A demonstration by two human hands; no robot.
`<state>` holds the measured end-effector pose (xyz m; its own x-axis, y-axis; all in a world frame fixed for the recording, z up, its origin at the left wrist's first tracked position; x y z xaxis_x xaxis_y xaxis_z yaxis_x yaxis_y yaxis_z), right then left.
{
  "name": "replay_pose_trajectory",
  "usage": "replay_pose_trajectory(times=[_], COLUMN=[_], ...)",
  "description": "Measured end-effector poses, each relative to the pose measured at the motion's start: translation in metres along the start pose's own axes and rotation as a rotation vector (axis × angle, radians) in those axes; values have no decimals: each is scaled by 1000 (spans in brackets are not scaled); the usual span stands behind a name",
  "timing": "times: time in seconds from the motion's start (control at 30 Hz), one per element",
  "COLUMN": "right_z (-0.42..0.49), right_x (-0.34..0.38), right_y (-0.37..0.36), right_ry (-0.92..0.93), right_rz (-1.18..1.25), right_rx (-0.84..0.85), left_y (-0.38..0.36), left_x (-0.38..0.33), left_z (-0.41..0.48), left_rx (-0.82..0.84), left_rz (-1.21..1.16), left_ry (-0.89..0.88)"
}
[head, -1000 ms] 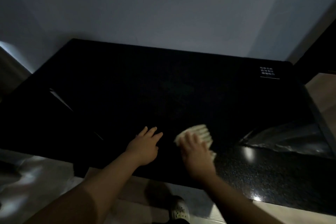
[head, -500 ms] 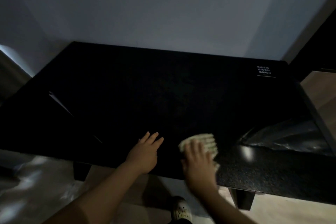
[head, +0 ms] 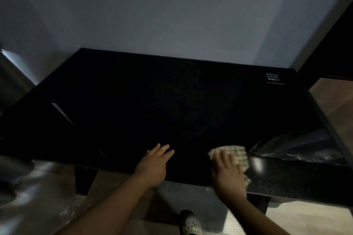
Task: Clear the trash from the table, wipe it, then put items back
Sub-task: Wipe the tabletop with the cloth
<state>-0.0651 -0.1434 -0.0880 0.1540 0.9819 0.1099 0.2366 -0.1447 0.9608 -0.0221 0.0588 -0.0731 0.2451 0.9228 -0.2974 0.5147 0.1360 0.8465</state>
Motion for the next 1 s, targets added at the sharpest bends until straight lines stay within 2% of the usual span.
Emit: replay_pose_trajectory(times=[0.1,0.23,0.3,0.47,0.53,0.57,0.6,0.7,1.0], right_z=[-19,-27,-24,-16,-5,5,15,35,100], right_x=[42,41,38,44,42,40,38,37,35], right_y=[-26,-30,-27,-32,-18,-12,-9,1,25], right_ry=[231,338,324,314,252,255,305,323,309], right_rz=[-12,-68,-100,-6,31,21,5,-9,8], right_rx=[-48,-74,-50,19,51,47,-34,64,135], left_y=[0,0,-1,0,4,6,9,16,48], left_x=[1,0,-1,-3,-2,-2,-2,-2,-2], left_z=[0,0,0,6,9,12,14,25,88], left_rx=[-8,-20,-38,-40,-32,-29,-24,-13,29], left_rz=[-7,13,25,38,38,39,38,32,26], left_ry=[12,21,28,36,25,23,23,26,51])
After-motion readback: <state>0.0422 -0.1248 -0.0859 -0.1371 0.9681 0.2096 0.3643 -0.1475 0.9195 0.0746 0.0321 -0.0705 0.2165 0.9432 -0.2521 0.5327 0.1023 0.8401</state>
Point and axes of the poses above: each hand's wrist, its own z-axis towards the middle knuckle, its own y-axis out of the back of the hand, x = y × z, the point moved 3 cm from there along z, towards the middle knuckle, and after that the axes turned 2 degrees about -z, right-handed, at the moved point
